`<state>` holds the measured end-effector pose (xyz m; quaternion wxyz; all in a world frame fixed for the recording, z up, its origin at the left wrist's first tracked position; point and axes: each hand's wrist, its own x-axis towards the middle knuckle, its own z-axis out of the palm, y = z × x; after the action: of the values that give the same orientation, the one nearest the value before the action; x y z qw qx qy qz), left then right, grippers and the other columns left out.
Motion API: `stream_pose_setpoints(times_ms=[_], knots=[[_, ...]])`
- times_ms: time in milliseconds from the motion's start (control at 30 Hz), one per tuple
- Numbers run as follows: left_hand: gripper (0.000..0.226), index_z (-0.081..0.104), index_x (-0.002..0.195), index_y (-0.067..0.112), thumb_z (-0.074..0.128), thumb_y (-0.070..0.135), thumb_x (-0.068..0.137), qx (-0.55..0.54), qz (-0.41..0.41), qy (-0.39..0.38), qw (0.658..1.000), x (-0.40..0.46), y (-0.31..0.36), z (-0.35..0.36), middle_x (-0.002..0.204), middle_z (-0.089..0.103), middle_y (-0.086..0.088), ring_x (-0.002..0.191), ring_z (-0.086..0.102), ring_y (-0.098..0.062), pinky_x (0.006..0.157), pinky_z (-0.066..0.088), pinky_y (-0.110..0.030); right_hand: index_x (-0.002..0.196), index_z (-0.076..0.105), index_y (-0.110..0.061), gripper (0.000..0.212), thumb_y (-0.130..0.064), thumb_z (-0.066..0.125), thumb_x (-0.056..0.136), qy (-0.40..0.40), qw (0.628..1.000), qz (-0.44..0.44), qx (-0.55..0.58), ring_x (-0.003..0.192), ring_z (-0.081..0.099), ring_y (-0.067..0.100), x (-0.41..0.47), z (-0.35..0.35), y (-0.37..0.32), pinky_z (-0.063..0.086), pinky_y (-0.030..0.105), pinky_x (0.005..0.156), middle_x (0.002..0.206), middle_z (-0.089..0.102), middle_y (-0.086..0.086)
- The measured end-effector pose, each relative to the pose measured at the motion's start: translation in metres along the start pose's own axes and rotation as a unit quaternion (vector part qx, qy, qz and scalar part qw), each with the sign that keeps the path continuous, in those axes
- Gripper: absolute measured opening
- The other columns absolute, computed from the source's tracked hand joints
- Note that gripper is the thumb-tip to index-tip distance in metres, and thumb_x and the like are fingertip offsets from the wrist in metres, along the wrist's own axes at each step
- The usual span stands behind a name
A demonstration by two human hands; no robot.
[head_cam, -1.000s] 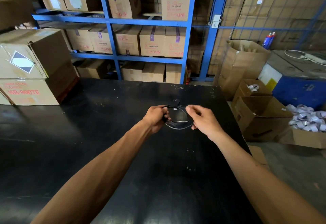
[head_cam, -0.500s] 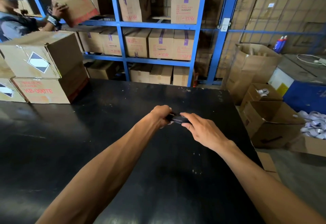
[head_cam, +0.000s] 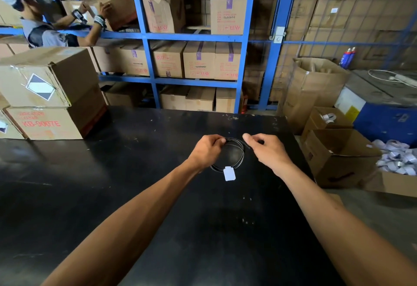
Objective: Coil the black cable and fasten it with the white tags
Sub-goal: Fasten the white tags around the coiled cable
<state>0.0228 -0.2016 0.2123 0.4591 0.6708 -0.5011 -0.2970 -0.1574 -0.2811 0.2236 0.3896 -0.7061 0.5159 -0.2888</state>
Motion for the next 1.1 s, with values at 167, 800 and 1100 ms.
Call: stream_pose_setpoints(times_ms=[167,800,1100], knots=[[0.028,0.067,0.107,0.019,0.058,0.041,0.094,0.0,-0.083,-0.009,0.996,0.0,-0.004,0.002,0.094,0.068,0.003,0.089,0.064,-0.015,0.079,0.051,-0.03,0.102,0.076,-0.013,0.046,-0.045,0.043,0.101,-0.067,0.973,0.141,0.173,0.053,0.041,0.01,0.0,-0.01,-0.005,0.033,0.023,0.044,0.07,0.045,-0.001],[0.028,0.045,0.058,0.018,0.061,0.002,0.074,-0.285,-0.229,-0.013,0.931,-0.013,0.027,0.019,0.054,0.033,0.0,0.041,0.026,-0.012,0.043,0.022,-0.023,0.091,0.081,-0.029,0.012,-0.026,0.087,0.081,0.019,0.977,0.004,0.212,0.079,0.073,0.001,-0.011,0.002,0.005,0.051,0.016,0.056,0.085,0.081,-0.014],[0.021,0.067,0.094,-0.002,0.078,-0.004,0.076,-0.32,-0.209,0.02,0.924,-0.014,0.026,0.013,0.043,0.061,0.003,0.03,0.051,-0.005,0.035,0.039,-0.012,0.11,0.08,-0.03,0.037,-0.003,0.079,0.085,-0.045,0.989,-0.046,0.133,0.092,0.072,-0.002,-0.015,0.003,0.009,0.054,0.016,0.084,0.103,0.076,-0.015]])
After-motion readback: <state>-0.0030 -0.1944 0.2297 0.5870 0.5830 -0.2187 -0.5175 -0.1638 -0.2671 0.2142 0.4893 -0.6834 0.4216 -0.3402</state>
